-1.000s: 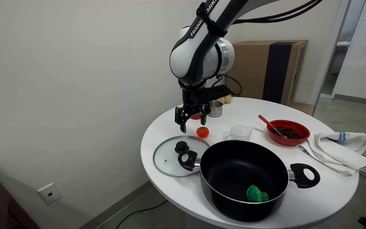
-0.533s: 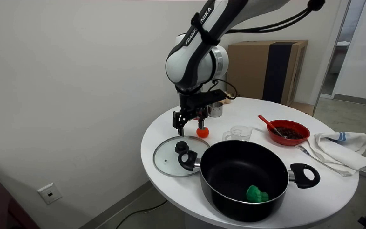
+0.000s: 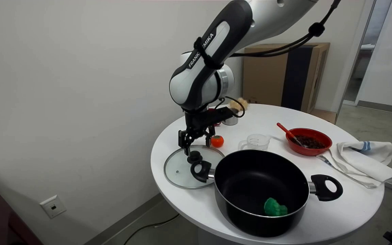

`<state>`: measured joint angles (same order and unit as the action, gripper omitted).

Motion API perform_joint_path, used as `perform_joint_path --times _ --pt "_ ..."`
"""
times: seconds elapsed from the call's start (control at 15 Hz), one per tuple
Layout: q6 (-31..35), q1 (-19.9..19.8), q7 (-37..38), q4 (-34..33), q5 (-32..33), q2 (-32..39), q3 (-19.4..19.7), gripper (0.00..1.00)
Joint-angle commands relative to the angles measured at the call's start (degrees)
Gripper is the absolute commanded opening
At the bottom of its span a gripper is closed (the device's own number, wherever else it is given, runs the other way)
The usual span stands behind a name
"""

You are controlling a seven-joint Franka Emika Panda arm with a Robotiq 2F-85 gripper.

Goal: Pick the lid on the table and put it on the pot

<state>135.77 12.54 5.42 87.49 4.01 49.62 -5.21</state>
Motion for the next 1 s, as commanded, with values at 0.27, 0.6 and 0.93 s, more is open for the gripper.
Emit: perform_joint_path --times 0.27,0.6,0.93 --pt "-1.48 2.75 0.41 -8.22 2.13 5.73 2.39 1.00" --pt "-1.27 3.01 -0.14 -10.45 2.49 7.73 2.84 0.51" --pt "-1.51 2.95 -0.61 -10.97 2.72 7.65 2.82 0.25"
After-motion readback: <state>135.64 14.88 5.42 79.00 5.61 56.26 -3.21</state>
